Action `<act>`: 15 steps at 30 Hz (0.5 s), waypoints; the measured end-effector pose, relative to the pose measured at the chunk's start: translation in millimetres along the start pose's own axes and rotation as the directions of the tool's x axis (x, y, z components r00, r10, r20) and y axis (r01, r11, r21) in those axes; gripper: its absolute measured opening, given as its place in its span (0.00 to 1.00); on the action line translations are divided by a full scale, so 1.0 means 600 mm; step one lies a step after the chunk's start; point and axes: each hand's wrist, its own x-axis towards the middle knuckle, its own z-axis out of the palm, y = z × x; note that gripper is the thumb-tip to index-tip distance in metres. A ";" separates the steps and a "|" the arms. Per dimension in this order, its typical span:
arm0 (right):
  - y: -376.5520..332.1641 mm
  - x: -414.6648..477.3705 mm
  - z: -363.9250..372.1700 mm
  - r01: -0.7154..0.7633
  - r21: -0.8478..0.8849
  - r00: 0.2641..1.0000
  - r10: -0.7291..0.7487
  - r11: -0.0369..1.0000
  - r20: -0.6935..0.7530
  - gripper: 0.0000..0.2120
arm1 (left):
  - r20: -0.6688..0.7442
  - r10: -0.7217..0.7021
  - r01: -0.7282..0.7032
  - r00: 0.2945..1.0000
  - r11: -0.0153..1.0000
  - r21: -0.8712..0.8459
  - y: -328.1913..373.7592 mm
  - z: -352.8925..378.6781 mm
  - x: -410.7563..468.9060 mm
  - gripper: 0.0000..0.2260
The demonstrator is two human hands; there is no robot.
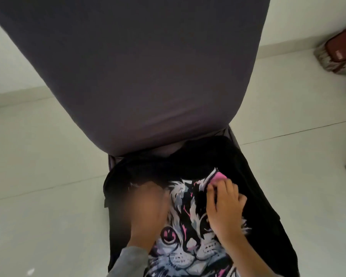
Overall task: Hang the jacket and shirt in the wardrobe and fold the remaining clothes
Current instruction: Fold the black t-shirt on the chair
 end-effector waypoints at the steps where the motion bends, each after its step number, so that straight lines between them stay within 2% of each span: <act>1: -0.010 0.029 0.000 -0.019 0.074 1.000 0.019 0.997 0.002 0.09 | -0.066 -0.049 0.048 0.997 0.999 -0.016 -0.003 -0.006 0.026 0.14; 3: -0.024 0.085 0.001 -0.037 0.171 0.999 0.031 0.985 0.041 0.08 | -0.180 -0.189 0.182 0.965 0.982 -0.057 -0.013 -0.022 0.076 0.13; 4: -0.028 0.112 0.005 -0.045 0.187 0.997 0.034 0.981 0.064 0.11 | -0.190 -0.268 0.259 0.944 0.963 -0.070 -0.022 -0.030 0.098 0.12; 6: -0.026 0.155 0.010 -0.094 0.161 0.988 0.072 0.982 0.140 0.18 | -0.113 -0.372 0.372 0.921 0.928 -0.017 -0.045 -0.044 0.124 0.12; 8: -0.024 0.187 0.019 -0.171 0.084 0.967 0.151 0.982 0.204 0.22 | -0.013 -0.364 0.364 0.931 0.928 0.072 -0.069 -0.050 0.138 0.15; 10: -0.024 0.203 0.023 -0.220 0.018 0.953 0.211 0.975 0.216 0.23 | 0.015 -0.341 0.338 0.940 0.936 0.092 -0.084 -0.054 0.146 0.17; 12: -0.026 0.208 0.027 -0.289 0.018 0.940 0.280 0.957 0.196 0.19 | 0.011 -0.345 0.343 0.939 0.937 0.070 -0.091 -0.057 0.155 0.17; 15: -0.029 0.213 0.032 -0.370 0.050 0.920 0.358 0.928 0.161 0.08 | 0.004 -0.317 0.317 0.948 0.948 0.019 -0.096 -0.060 0.163 0.13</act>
